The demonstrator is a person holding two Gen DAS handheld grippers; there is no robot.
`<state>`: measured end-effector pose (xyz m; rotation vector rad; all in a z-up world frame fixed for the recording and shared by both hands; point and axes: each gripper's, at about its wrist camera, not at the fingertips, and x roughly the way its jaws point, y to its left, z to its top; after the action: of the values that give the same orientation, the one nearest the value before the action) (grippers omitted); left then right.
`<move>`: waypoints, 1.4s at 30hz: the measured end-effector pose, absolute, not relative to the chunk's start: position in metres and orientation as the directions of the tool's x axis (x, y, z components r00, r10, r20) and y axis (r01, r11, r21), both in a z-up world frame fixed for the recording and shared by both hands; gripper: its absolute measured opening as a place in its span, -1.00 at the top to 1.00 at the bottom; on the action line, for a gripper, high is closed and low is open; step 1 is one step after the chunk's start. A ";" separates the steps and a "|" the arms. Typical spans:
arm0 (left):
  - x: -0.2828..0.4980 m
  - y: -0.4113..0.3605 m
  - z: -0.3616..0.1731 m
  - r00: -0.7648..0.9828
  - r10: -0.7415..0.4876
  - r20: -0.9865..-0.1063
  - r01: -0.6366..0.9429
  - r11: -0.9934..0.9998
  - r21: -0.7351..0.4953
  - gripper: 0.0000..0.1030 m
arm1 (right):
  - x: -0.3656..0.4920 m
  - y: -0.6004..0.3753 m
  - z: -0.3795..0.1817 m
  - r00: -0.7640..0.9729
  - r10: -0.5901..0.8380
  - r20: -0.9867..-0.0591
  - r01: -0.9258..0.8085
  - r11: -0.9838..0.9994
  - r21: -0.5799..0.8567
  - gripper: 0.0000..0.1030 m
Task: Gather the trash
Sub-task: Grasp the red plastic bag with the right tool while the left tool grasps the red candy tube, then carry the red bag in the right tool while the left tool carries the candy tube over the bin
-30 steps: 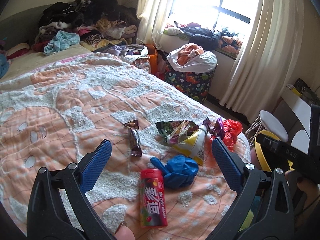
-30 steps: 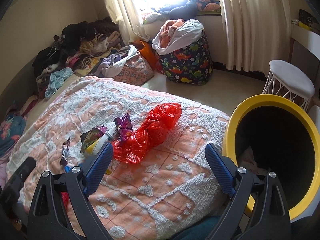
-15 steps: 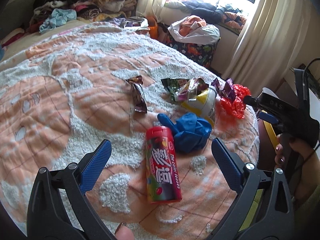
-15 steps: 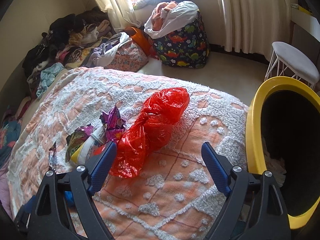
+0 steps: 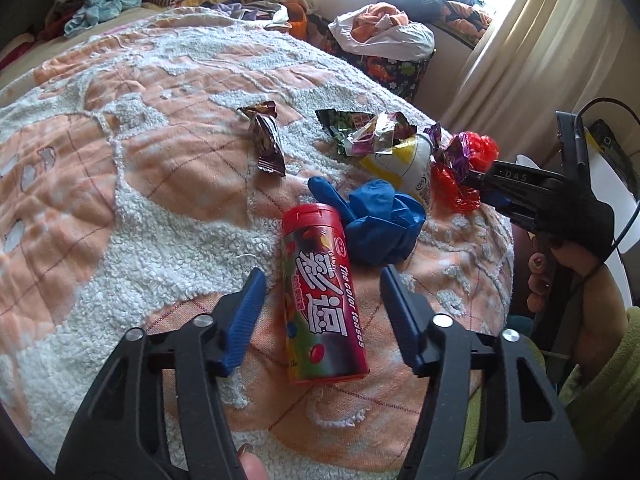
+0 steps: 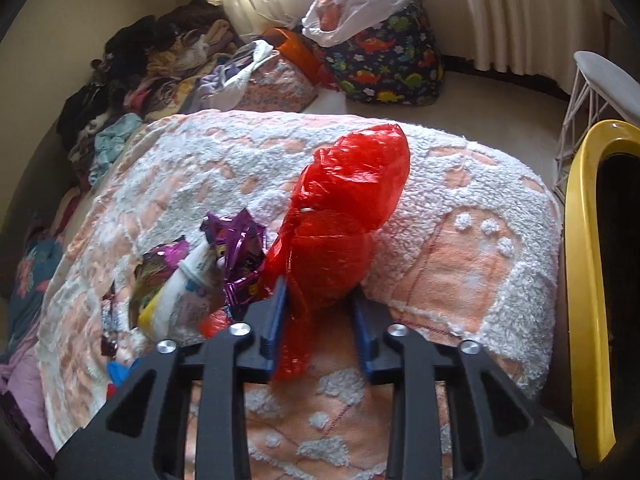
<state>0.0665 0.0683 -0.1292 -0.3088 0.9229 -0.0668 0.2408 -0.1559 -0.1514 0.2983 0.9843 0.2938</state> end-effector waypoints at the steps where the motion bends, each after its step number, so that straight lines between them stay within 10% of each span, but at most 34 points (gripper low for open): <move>1: 0.067 0.068 -0.130 0.599 -0.192 -0.777 -0.074 0.953 -0.292 0.14 | 0.239 -0.156 -0.149 0.526 0.379 -0.761 -0.118 0.919 0.377 0.61; 5: 0.068 0.069 -0.134 0.591 -0.198 -0.782 -0.076 0.952 -0.298 0.42 | 0.225 -0.160 -0.137 0.549 0.397 -0.736 -0.154 0.913 0.378 0.63; 42: 0.055 0.041 -0.074 0.739 -0.189 -0.647 0.017 0.965 -0.263 0.45 | 0.146 -0.201 -0.081 0.617 0.460 -0.639 -0.276 0.886 0.372 0.63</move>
<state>0.0547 0.0409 -0.0743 -0.2474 0.7325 -0.1140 0.1456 -0.2009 -0.0805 0.2483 0.8012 0.4284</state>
